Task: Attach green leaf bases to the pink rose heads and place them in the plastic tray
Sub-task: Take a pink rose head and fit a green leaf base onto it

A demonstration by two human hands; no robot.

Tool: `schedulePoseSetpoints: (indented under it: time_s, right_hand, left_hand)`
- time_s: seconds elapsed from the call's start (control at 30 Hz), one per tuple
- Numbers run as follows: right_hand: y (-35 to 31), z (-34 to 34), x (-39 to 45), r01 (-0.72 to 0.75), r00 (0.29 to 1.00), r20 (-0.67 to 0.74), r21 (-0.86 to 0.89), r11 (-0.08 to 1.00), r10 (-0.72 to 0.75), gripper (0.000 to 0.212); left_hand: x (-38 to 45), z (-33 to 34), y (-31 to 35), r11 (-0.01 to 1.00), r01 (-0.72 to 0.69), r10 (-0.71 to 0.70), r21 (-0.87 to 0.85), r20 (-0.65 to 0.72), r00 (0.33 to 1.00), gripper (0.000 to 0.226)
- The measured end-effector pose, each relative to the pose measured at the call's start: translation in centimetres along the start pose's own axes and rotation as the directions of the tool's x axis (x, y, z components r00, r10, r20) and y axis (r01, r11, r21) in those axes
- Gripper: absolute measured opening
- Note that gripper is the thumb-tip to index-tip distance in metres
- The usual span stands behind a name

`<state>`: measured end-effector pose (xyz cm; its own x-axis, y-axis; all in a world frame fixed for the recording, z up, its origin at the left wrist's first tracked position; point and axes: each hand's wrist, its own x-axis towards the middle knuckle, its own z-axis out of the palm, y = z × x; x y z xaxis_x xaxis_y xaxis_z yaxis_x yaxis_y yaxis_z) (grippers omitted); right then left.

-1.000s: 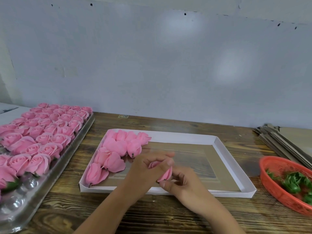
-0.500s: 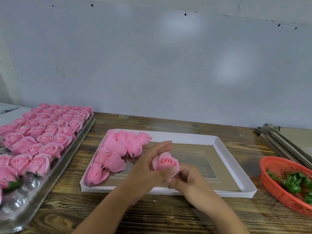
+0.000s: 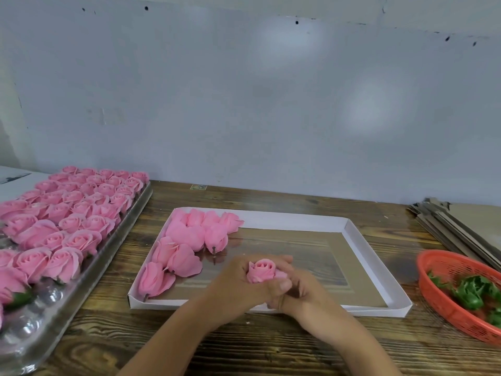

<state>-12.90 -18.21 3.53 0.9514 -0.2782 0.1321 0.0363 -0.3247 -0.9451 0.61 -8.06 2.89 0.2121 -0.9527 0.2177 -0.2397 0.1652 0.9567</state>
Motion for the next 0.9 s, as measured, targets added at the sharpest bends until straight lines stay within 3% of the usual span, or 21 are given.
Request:
schedulePoseSetpoints:
  time_s: [0.1, 0.17, 0.23, 0.37, 0.53, 0.67, 0.77, 0.83, 0.9]
  right_hand:
    - [0.32, -0.03, 0.11, 0.007, 0.996, -0.093, 0.08, 0.997, 0.0, 0.023]
    - [0.5, -0.08, 0.12, 0.043, 0.992, -0.127, 0.156, 0.987, -0.023, 0.019]
    - [0.45, -0.09, 0.15, 0.055, 0.99, -0.137, 0.198, 0.979, -0.028, 0.019]
    - [0.63, 0.09, 0.12, -0.014, 0.997, -0.075, 0.026, 1.0, 0.016, 0.014]
    - [0.51, 0.55, 0.08, 0.016, 1.0, 0.013, -0.098, 0.995, -0.015, 0.017]
    - [0.13, 0.73, 0.15, 0.05, 0.998, 0.03, -0.121, 0.991, -0.047, 0.038]
    - [-0.15, 0.8, 0.16, 0.061, 0.998, 0.016, -0.096, 0.994, -0.06, 0.04]
    - [0.15, 0.72, 0.26, 0.077, 0.997, -0.008, -0.078, 0.994, -0.078, 0.041]
    - [0.43, 0.68, 0.36, 0.085, 0.996, -0.036, -0.049, 0.995, -0.087, 0.037]
  left_hand:
    - [0.19, -0.09, -0.25, 0.998, 0.04, -0.042, -0.05, -0.039, 0.998, 0.064]
    - [0.29, -0.12, -0.25, 0.995, 0.009, -0.009, -0.104, 0.001, 1.0, 0.075]
    - [0.12, -0.09, 0.3, 0.98, 0.009, -0.019, -0.201, -0.048, 0.999, 0.081]
    - [-0.11, -0.22, 0.53, 0.977, -0.092, 0.05, -0.191, -0.212, 0.976, 0.053]
    - [-0.19, -0.09, 0.51, 0.993, -0.076, 0.061, -0.092, -0.154, 0.986, 0.036]
    - [-0.15, -0.09, 0.65, 0.999, -0.031, 0.027, -0.029, -0.129, 0.991, 0.021]
    - [0.01, -0.22, 0.21, 1.0, -0.012, 0.012, 0.007, -0.071, 0.997, 0.01]
    - [0.01, -0.17, -0.03, 1.0, -0.004, 0.004, 0.001, -0.046, 0.999, 0.009]
    - [0.02, -0.11, -0.09, 0.997, 0.037, -0.041, -0.072, -0.057, 0.998, 0.021]
